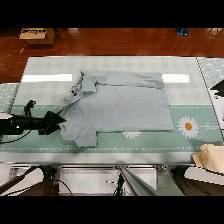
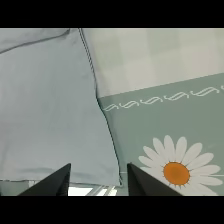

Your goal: Fold the shirts.

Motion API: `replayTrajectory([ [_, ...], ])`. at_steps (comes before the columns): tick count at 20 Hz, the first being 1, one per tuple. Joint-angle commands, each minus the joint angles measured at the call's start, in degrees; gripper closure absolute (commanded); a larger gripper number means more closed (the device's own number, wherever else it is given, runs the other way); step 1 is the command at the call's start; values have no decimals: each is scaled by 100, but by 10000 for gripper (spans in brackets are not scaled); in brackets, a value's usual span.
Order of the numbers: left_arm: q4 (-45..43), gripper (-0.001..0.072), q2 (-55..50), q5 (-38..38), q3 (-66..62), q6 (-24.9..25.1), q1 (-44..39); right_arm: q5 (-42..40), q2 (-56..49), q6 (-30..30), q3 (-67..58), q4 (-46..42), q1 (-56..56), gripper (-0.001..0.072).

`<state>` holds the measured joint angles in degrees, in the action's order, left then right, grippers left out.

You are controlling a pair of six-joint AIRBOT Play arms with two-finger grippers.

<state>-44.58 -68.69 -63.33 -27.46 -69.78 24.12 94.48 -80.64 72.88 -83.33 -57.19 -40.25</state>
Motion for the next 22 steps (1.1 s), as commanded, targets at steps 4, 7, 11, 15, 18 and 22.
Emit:
replayTrajectory([
  [4,66,682,-857,437,24,11,-782,199,90,-15,2,-103,-2,285],
  [7,68,683,-802,393,20,11,-649,227,157,-9,144,-848,-17,286],
  [11,66,683,-793,306,20,17,-586,269,216,-68,1412,-321,-184,284],
  [15,70,683,-793,267,20,81,-586,-507,363,-446,3067,-216,-142,285],
  [18,70,683,-793,269,20,81,-586,-1263,374,-466,3742,-136,-142,285],
  [22,72,682,-791,264,20,120,-588,-1773,372,-669,4334,428,-142,286],
])
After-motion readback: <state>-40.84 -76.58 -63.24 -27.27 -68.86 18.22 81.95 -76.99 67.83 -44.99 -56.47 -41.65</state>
